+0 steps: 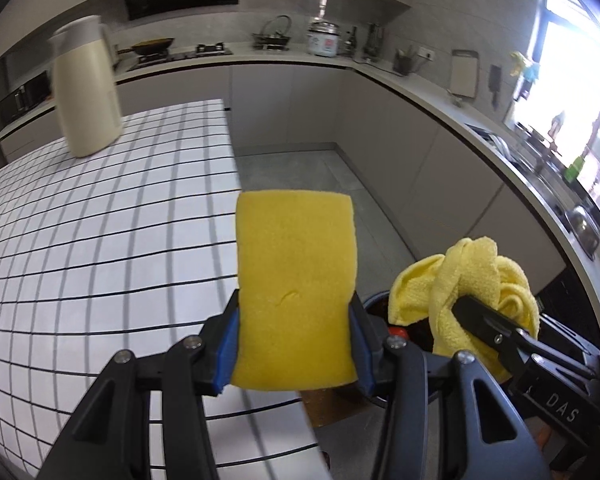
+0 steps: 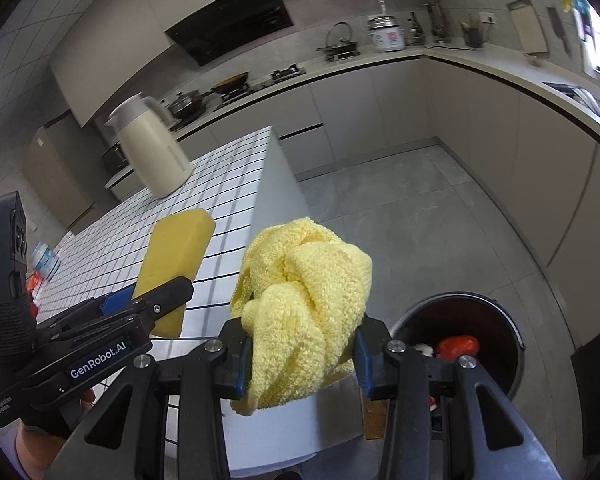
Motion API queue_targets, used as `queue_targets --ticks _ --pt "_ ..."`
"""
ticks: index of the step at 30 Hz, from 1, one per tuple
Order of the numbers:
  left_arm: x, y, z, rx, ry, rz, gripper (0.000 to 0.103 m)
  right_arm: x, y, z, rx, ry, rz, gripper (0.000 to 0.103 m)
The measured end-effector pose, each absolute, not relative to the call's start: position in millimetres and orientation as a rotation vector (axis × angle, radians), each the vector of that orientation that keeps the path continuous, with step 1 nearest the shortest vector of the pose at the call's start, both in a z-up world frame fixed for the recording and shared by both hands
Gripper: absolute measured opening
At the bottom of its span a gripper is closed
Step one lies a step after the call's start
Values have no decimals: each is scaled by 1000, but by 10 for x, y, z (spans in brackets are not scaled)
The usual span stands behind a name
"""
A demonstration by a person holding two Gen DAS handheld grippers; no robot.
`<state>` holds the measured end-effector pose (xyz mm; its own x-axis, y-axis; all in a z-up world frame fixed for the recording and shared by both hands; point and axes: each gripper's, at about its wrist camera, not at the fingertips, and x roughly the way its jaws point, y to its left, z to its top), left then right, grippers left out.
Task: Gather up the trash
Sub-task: 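Carry the yellow cloth and sponge with both tools over the bin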
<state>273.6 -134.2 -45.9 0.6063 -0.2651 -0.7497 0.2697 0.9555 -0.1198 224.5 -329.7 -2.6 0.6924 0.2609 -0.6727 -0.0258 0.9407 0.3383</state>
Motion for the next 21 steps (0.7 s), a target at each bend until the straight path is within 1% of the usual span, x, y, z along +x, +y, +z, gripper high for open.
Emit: queue_targets --ticks 9,21 --pt "2674 -1957 -544 58 900 -442 49 1929 -3959 -125 387 797 9 42" --pt "2543 -2467 -778 83 955 -497 49 1579 -4535 -324 429 835 -99 42"
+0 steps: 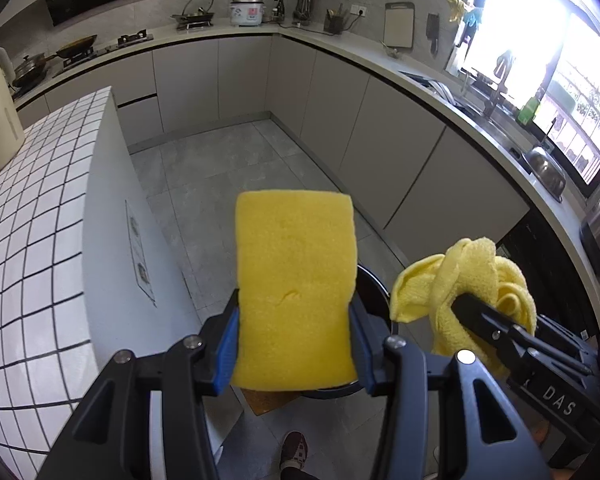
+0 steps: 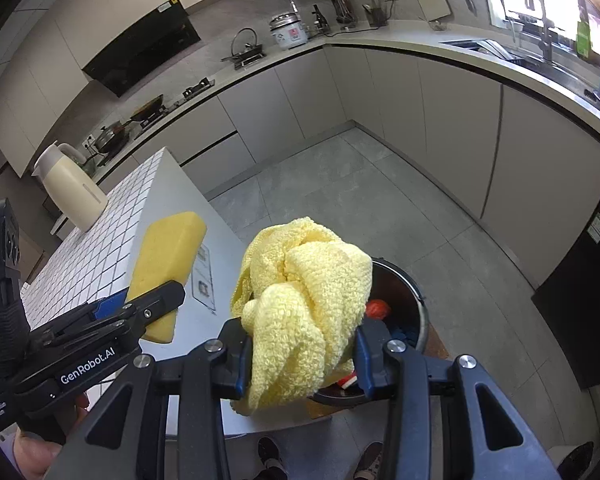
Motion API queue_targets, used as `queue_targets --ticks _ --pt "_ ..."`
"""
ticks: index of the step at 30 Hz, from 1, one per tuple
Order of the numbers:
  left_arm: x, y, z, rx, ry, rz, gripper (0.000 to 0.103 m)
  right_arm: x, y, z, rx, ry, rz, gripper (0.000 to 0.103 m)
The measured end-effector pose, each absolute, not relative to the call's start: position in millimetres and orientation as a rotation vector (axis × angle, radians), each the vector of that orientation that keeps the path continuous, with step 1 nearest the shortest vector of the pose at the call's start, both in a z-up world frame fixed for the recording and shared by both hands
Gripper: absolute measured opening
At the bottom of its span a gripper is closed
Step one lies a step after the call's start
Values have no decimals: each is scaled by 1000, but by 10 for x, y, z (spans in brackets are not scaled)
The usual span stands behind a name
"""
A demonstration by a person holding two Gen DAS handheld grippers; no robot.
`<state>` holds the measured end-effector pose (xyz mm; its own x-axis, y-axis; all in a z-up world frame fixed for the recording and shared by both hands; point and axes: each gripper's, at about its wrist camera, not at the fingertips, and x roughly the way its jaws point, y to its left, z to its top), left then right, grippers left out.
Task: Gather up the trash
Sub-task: 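Carry the yellow cloth and sponge with both tools over the bin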
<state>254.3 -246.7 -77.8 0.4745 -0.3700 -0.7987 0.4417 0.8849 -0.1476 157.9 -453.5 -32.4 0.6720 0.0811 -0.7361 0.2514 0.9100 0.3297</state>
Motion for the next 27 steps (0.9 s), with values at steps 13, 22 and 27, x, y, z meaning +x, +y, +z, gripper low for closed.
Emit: queue_targets --ticks 13,22,27 --pt "2510 -2720 -1103 81 1018 -463 49 1551 -4923 -602 451 878 -124 42" --pt "2560 -2813 -1414 92 1078 -418 50 1767 -5010 -898 451 925 -113 42" --pt "2662 -2848 -1594 80 1117 -400 52 1910 -5021 -1113 443 959 -101 43"
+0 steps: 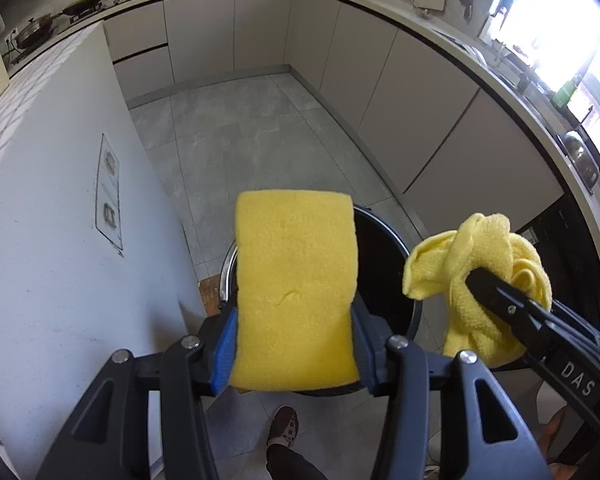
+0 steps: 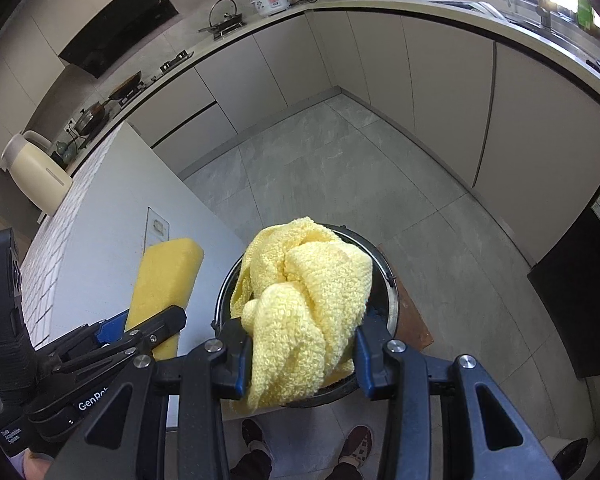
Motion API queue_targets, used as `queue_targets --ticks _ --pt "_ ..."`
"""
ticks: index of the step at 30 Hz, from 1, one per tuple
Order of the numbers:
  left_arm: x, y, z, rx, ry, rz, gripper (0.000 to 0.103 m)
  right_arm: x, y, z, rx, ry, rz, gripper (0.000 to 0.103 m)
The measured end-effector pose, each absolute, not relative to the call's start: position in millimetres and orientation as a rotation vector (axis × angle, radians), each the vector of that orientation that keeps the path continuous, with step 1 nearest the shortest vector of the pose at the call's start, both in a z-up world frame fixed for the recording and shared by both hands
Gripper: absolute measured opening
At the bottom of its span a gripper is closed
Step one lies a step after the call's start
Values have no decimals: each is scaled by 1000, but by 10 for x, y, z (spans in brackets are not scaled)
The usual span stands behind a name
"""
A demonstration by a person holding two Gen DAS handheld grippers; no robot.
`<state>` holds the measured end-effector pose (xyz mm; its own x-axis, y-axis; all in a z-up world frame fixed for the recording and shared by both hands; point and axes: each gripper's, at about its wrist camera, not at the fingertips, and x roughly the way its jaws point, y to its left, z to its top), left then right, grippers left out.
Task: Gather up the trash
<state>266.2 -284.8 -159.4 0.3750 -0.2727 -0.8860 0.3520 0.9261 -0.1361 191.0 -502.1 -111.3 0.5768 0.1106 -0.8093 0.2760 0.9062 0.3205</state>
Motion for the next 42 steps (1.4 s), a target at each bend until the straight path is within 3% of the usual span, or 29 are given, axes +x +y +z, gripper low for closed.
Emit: queue_targets --ticks 4,7,8,17,24,31,36,42 --pt "2755 -2908 -1750 77 1148 -369 57 2109 -5027 -1315 414 996 -96 48" --pt "2835 -2952 -1847 81 1160 -347 67 2258 -5050 -1446 392 1015 -96 67" --pt "2865 -2972 -1875 86 1163 -336 69 2282 -5055 -1470 386 1012 -97 67" --pt "2887 -3028 -1723 103 1082 -303 70 2283 -5193 -1415 333 941 -100 67" --pt "2614 -2874 -1225 88 1005 -271 70 2223 -5137 -1272 314 961 -57 67" --pt "2222 -2519 -610 52 888 -263 70 1887 -4927 -849 280 922 4 67" --pt "1698 -2126 -229 73 790 -191 78 1464 -4620 -417 224 828 40 68" --pt "1028 -1609 -70 31 741 -127 80 675 -4151 26 152 725 74 74"
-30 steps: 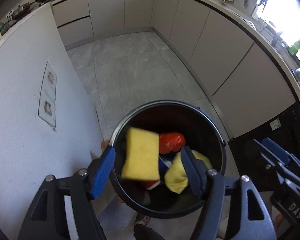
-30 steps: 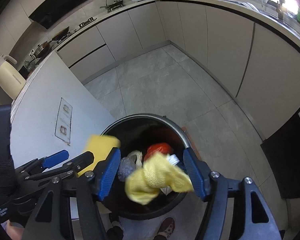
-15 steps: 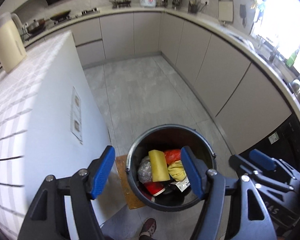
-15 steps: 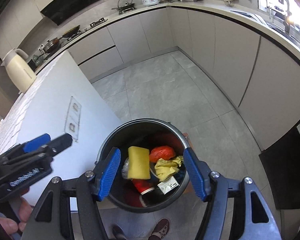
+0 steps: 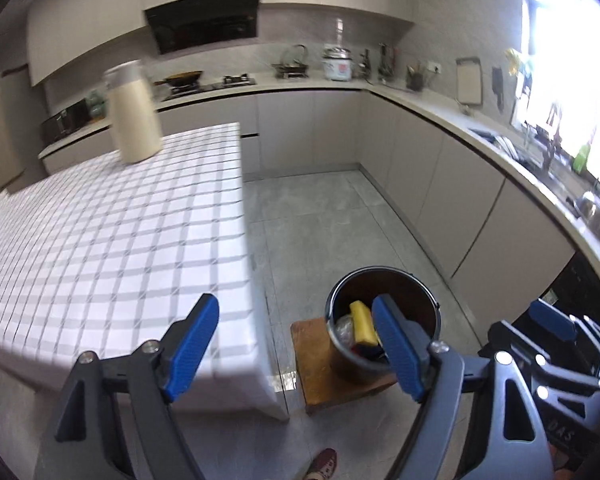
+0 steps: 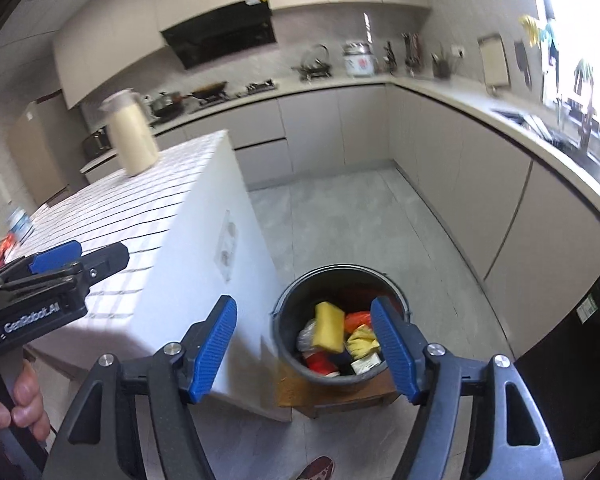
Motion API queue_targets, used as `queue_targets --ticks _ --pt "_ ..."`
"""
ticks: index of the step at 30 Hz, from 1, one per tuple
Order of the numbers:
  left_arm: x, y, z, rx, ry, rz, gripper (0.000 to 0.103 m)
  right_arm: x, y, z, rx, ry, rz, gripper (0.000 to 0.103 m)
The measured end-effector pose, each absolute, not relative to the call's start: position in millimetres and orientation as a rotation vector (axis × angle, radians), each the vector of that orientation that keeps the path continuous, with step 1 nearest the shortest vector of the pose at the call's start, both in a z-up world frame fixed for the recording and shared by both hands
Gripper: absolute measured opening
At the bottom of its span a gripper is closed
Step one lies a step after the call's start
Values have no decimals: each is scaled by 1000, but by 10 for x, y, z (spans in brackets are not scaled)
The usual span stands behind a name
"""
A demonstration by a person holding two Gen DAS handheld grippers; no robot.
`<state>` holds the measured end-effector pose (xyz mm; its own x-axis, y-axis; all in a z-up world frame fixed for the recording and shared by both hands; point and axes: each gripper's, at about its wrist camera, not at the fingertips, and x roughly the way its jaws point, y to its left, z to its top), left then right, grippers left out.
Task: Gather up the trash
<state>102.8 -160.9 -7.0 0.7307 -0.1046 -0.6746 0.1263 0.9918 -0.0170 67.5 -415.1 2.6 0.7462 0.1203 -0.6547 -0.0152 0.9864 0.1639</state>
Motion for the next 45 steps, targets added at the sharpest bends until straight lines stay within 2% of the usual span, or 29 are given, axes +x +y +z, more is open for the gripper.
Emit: queue_targets --ticks 7,16,20,45 --pt "325 -1168 43 -12 715 -70 86 -299 -3631 359 95 653 64 86" --pt "-132 -1114 120 -27 706 -23 88 -945 -3419 652 100 612 63 92" --pt "-252 -1209 134 -23 693 -1 92 -1033 -3465 743 105 595 87 92" --pt "-471 -1513 138 -33 680 91 97 -1044 -3927 804 103 603 105 92"
